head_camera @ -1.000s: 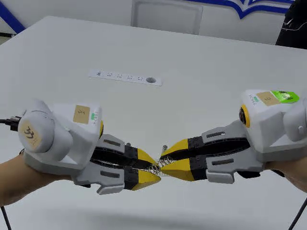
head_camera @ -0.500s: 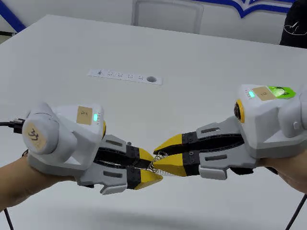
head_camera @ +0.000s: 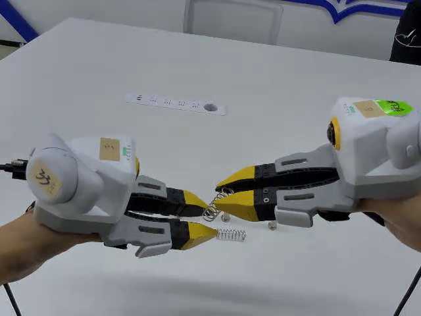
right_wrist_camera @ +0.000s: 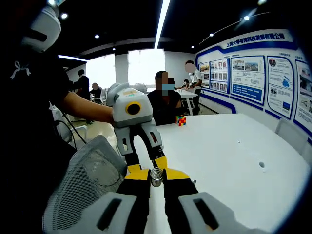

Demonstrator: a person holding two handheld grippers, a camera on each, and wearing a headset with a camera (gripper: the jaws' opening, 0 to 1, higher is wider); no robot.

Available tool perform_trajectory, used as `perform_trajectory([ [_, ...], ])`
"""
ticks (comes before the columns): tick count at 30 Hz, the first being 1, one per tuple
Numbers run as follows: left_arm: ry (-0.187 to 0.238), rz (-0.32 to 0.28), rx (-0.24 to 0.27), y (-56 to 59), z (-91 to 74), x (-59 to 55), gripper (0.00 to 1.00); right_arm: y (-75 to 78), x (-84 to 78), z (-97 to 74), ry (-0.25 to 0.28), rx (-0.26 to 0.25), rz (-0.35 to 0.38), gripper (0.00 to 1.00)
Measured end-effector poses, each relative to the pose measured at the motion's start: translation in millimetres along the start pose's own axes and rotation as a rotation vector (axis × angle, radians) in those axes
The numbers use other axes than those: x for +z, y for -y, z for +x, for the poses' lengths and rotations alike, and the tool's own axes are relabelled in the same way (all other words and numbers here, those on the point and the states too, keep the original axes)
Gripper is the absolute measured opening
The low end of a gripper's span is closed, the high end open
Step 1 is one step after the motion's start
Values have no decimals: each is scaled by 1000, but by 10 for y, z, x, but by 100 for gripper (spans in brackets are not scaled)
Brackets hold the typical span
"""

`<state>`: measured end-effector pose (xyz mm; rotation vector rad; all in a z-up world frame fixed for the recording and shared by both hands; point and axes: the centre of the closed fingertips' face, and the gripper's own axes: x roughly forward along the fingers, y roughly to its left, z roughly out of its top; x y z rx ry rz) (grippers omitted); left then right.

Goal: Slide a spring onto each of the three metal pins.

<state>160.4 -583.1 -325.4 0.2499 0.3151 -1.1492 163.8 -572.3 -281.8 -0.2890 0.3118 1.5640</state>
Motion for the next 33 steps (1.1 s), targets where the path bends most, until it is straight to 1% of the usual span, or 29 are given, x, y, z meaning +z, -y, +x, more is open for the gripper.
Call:
perform_trajectory([
  [3, -16, -3, 34, -86, -43, -43, 24, 86, -24, -67, 3, -27, 9, 11],
  [4, -23, 5, 62, -142, -63, -64, 27, 135, -40, -97, -1, -46, 10, 11],
  [5, -28, 13, 78, -172, -77, -77, 31, 165, -52, -118, -5, -58, 10, 11],
  [7, -37, 26, 91, -204, -105, -108, 39, 254, -93, -176, -17, -90, 15, 11],
  [10, -42, 22, 111, -264, -149, -133, 42, 428, -118, -272, -18, -163, 44, 11],
  [13, -49, 9, 150, -361, -198, -173, 46, 571, -100, -375, -4, -205, 66, 11],
  [15, -60, -3, 176, -433, -235, -215, 50, 700, -152, -459, -33, -251, 60, 11],
  [16, -65, -9, 194, -474, -261, -228, 52, 786, -209, -512, -60, -284, 58, 11],
  [17, -65, -13, 202, -497, -278, -236, 54, 837, -247, -539, -71, -299, 64, 11],
  [18, -62, -20, 212, -530, -303, -242, 55, 905, -301, -579, -81, -321, 85, 11],
  [20, -62, -32, 224, -565, -337, -250, 58, 977, -380, -621, -90, -339, 105, 11],
  [23, -63, -40, 234, -610, -394, -270, 57, 1099, -578, -708, -129, -387, 144, 11],
  [24, -67, -46, 237, -620, -405, -279, 58, 1123, -622, -725, -138, -397, 145, 11],
  [26, -75, -63, 245, -646, -428, -314, 63, 1152, -729, -754, -161, -411, 159, 11],
  [28, -94, -73, 269, -701, -454, -385, 70, 1174, -846, -775, -197, -426, 156, 11],
  [29, -101, -79, 270, -711, -461, -412, 72, 1180, -888, -779, -208, -428, 157, 11],
  [31, -113, -98, 273, -725, -480, -469, 75, 1204, -965, -793, -211, -442, 182, 11],
  [33, -116, -101, 282, -748, -501, -495, 77, 1214, -1010, -796, -212, -448, 182, 11],
])
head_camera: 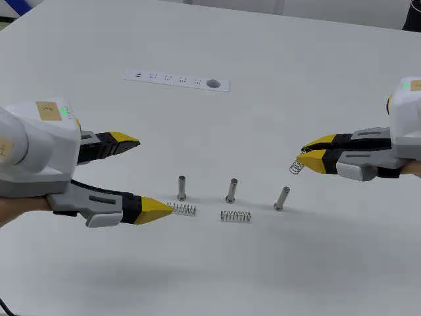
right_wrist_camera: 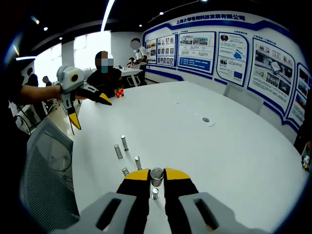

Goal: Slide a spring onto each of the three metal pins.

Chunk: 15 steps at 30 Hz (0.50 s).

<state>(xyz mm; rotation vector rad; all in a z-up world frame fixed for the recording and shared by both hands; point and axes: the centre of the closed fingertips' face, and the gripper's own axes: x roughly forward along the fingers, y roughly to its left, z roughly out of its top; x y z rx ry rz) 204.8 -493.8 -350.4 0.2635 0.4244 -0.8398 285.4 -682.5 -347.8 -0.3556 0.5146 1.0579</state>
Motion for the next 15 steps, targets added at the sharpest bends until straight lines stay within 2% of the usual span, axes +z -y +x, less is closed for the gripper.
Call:
perform_trajectory([
  [3, 9, -24, 6, -34, -24, -7, 80, 10, -79, 33, -17, -6, 2, 11],
  [5, 8, -42, 3, -45, -30, -23, 86, 27, -133, 70, -31, -9, 0, 11],
  [7, 0, -37, 18, -72, -39, -45, 91, 26, -168, 96, -39, -8, 0, 11],
  [15, -20, -66, 32, -108, -84, -190, 92, 16, -260, 176, -56, 1, 10, 11],
])
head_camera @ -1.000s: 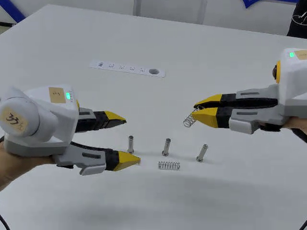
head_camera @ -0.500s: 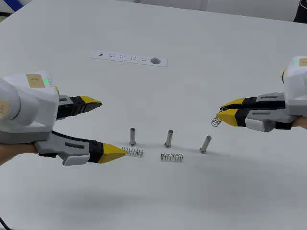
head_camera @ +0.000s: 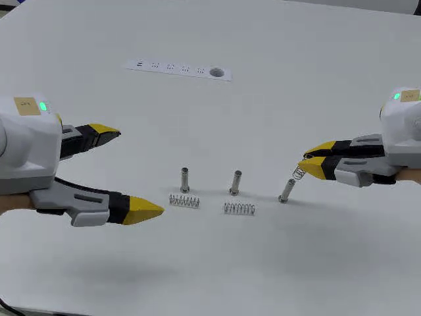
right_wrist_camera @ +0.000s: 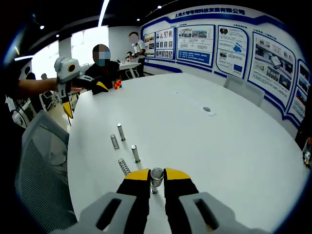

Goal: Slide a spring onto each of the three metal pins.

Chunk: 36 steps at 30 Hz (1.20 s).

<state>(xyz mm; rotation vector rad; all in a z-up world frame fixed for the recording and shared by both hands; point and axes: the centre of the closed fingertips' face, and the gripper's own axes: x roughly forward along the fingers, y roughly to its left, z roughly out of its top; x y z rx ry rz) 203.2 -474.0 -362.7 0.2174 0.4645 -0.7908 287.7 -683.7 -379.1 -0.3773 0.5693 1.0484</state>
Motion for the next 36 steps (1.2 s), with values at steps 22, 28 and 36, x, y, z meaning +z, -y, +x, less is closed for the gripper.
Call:
perform_trajectory([
  [22, -7, -62, 22, -11, -43, -120, 93, -97, -227, 233, -79, 28, -47, 11],
  [28, -9, -79, 38, -53, -65, -138, 92, -110, -314, 296, -108, 31, -69, 11],
  [36, 17, -102, 52, -81, -124, -115, 92, -118, -435, 381, -140, 35, -76, 12],
])
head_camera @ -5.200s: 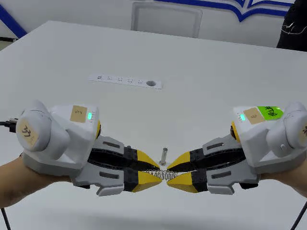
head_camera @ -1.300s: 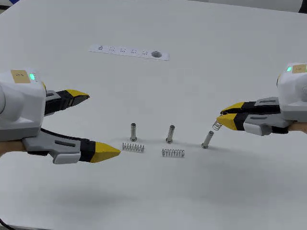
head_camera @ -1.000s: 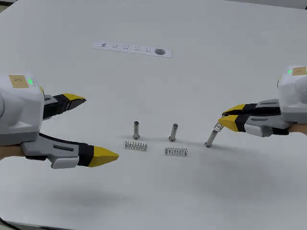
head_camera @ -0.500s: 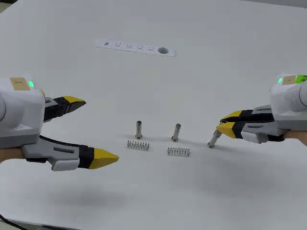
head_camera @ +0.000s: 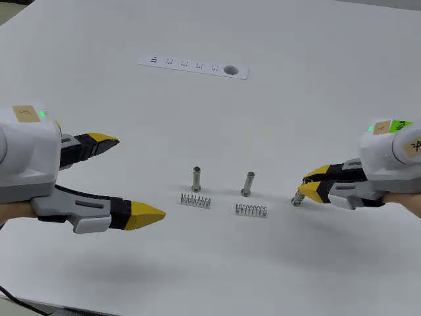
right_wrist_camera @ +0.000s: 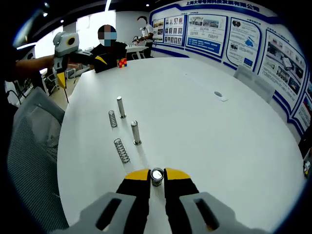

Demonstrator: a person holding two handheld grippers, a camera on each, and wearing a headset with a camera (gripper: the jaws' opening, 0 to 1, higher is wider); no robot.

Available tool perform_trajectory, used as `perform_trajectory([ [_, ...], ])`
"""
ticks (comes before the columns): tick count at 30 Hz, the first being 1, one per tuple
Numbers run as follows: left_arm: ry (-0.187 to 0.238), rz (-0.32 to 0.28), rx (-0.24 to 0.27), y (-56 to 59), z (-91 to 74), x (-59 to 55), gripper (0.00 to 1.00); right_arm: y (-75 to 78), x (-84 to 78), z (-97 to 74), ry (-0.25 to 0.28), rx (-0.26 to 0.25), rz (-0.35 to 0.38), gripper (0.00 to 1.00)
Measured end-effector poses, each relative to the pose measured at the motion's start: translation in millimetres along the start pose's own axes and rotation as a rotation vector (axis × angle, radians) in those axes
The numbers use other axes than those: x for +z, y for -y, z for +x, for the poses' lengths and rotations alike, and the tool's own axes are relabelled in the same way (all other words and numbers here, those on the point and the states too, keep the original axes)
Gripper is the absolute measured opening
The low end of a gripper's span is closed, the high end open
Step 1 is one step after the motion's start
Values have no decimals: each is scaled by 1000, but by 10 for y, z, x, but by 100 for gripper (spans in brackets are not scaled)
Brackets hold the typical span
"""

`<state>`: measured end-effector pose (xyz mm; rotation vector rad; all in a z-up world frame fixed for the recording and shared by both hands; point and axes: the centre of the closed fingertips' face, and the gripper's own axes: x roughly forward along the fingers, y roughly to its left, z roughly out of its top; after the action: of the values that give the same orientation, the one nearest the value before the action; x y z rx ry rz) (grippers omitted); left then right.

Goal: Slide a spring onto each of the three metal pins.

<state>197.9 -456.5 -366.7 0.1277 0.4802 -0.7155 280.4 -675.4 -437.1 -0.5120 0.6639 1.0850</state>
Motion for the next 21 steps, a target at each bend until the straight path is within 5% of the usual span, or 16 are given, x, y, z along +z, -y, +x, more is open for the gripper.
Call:
perform_trajectory([
  [21, -6, -4, -2, -1, -11, -28, 92, 56, -86, 98, -37, -19, 1, 14],
])
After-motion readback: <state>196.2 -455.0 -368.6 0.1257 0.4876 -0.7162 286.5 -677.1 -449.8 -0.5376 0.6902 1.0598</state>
